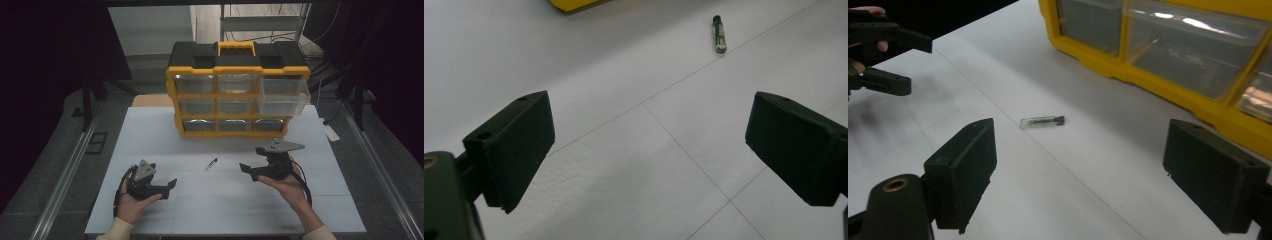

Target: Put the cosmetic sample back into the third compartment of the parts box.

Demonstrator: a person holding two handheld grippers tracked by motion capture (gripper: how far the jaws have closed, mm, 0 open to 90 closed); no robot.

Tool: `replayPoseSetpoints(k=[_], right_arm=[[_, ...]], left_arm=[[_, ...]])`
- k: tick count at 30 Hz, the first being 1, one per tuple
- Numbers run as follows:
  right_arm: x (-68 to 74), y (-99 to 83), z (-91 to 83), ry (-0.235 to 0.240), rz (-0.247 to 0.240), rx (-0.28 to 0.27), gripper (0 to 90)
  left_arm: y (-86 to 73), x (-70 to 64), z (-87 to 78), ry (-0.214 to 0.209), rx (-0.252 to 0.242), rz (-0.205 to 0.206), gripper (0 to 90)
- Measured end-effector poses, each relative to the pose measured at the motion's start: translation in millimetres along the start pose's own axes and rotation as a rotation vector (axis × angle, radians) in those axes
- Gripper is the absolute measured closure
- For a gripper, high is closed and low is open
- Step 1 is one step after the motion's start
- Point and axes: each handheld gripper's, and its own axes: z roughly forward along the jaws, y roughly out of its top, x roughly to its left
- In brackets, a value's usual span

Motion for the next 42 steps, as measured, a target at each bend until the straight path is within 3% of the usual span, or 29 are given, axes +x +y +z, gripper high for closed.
replayPoseSetpoints(k=[28,42], right_arm=[[18.0,9.9,50.2,0.04,-0.058,0.091,14.1],[25.0,18.4,65.4,0.061,-0.086,0.1,14.0]], left_arm=[[1.8,-2.0,1.1,-0.009,-0.003,0.009,6.4],[2.0,-5.3,2.6,-0.009,0.001,0.019,6.6]])
